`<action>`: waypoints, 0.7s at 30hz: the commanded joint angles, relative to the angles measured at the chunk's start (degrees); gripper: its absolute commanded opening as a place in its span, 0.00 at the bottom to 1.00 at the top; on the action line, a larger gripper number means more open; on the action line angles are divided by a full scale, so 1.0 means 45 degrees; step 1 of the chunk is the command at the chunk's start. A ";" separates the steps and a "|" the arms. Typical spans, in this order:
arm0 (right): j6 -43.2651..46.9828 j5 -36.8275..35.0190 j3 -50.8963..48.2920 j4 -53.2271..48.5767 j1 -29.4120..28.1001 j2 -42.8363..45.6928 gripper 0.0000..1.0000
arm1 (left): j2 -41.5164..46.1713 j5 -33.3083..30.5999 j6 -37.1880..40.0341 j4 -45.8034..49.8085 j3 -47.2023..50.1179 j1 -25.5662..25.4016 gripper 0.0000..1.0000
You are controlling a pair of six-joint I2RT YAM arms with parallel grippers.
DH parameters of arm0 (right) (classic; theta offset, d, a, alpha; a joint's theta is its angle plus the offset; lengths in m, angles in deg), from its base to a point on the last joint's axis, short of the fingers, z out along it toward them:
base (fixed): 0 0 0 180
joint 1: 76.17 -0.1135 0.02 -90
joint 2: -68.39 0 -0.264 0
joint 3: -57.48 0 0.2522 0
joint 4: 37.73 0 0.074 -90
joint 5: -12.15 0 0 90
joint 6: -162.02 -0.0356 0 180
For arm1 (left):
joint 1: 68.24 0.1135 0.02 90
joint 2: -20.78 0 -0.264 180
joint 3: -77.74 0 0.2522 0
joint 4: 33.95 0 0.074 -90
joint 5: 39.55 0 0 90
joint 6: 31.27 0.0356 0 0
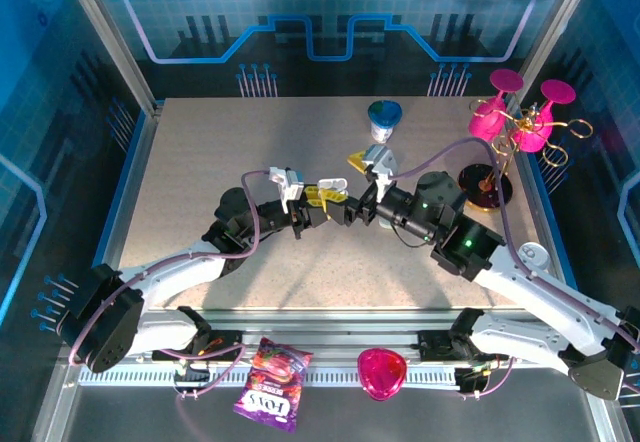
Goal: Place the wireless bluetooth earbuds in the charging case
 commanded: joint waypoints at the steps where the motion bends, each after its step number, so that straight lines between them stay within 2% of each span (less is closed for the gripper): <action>1: -0.0313 -0.0748 0.0523 -0.1224 0.0184 -0.0137 0.97 | 0.0021 0.0165 0.0428 -0.0654 -0.0030 -0.0087 0.16; 3: -0.0397 -0.0896 0.0573 -0.1623 0.0200 -0.0303 1.00 | 0.0073 0.0217 0.0403 -0.0676 -0.0070 -0.0103 0.16; 21: -0.1550 -0.1034 0.0316 -0.2558 0.1262 -0.0933 0.99 | 0.0078 0.0415 0.0047 -0.1045 -0.0103 -0.0098 0.16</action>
